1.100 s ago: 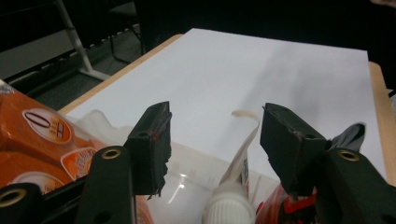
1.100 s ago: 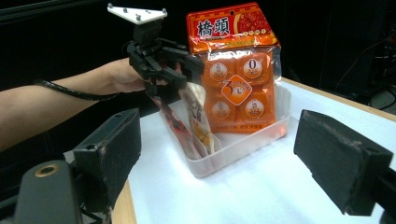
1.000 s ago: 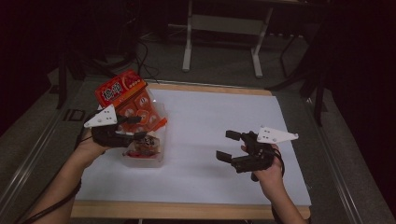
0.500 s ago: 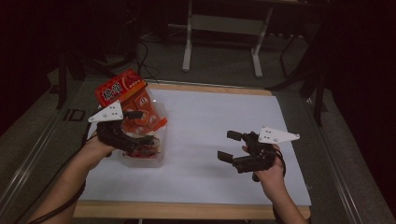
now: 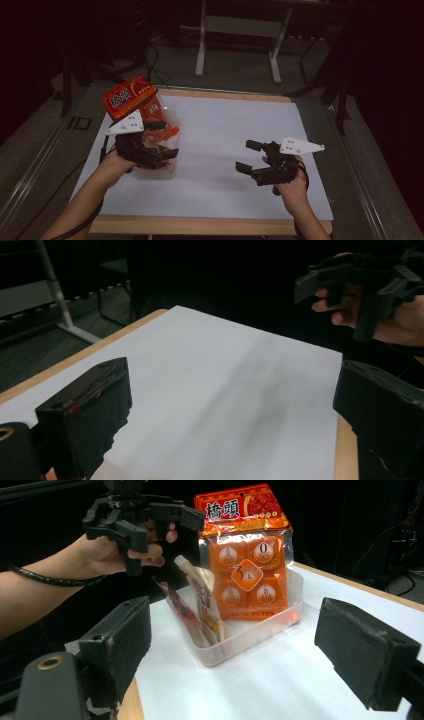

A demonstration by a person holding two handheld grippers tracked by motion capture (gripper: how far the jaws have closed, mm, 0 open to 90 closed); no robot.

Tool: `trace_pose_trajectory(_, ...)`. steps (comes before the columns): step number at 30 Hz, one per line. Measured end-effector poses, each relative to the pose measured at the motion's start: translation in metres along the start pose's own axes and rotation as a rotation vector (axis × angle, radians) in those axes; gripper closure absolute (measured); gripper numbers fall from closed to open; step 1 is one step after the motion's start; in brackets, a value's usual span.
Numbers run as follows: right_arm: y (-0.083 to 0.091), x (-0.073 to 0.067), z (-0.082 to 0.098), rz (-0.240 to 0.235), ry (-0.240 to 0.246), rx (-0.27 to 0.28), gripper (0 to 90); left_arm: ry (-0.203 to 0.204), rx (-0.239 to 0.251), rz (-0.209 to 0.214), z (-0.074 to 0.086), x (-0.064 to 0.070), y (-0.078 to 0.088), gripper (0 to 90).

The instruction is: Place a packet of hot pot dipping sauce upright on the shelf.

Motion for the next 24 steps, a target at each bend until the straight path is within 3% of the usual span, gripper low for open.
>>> trace_pose_trajectory(16, 0.007, 0.004, 0.006, 0.027, -0.007, -0.015, 14.8, -0.039, 0.016, 0.111, -0.007, 0.045, -0.024, 2.7)
trace_pose_trajectory(24, 0.009, 0.006, 0.011, 0.035, -0.013, -0.021, 14.9, -0.058, 0.002, 0.135, -0.002, 0.061, -0.032, 2.7)
Point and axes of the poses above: each handheld gripper's, and its own axes: y roughly backward along the jaws, z roughly out of its underside, x roughly to its right, the point moved 2 cm from there along -y, roughly forward along the jaws, and after that the axes turned 2 degrees about x, right-handed, at the moved point
